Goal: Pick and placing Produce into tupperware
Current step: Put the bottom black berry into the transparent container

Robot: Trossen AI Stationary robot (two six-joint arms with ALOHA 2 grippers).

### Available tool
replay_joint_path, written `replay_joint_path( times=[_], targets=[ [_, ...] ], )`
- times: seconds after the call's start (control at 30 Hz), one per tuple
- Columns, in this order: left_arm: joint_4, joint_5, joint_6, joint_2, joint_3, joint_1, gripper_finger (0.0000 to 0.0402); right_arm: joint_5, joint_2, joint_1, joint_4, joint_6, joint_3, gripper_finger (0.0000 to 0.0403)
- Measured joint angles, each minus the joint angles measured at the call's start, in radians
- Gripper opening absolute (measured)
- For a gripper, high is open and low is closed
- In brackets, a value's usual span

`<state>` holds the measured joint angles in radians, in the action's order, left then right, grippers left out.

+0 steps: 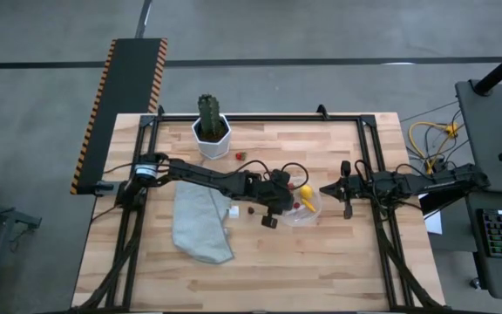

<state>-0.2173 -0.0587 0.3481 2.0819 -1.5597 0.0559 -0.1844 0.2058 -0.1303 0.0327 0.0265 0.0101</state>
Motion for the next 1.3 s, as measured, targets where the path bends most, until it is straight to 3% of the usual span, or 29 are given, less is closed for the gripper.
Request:
replay_joint_path(
  times=[0.37,0.6,0.83,1.3],
  targets=[
    [-0.084,-0.057,0.0,-0.074,-0.003,0.024,0.0093,0.0,0.0,0.0,0.0,0.0,0.0,0.0009],
    [-0.246,-0.062,-0.016,-0.187,0.02,0.049,0.0093,0.0,0.004,0.0,0.001,0.0,0.0,0.0009],
    [-0.445,-0.061,-0.029,-0.207,0.061,0.057,0.0093,0.0,0.005,0.0,0.001,0.0,0.0,0.0009],
    [-0.44,-0.053,0.052,-0.205,0.188,0.057,0.0093,0.0,0.006,0.0,0.0,0.008,0.0,0.0009]
  ],
)
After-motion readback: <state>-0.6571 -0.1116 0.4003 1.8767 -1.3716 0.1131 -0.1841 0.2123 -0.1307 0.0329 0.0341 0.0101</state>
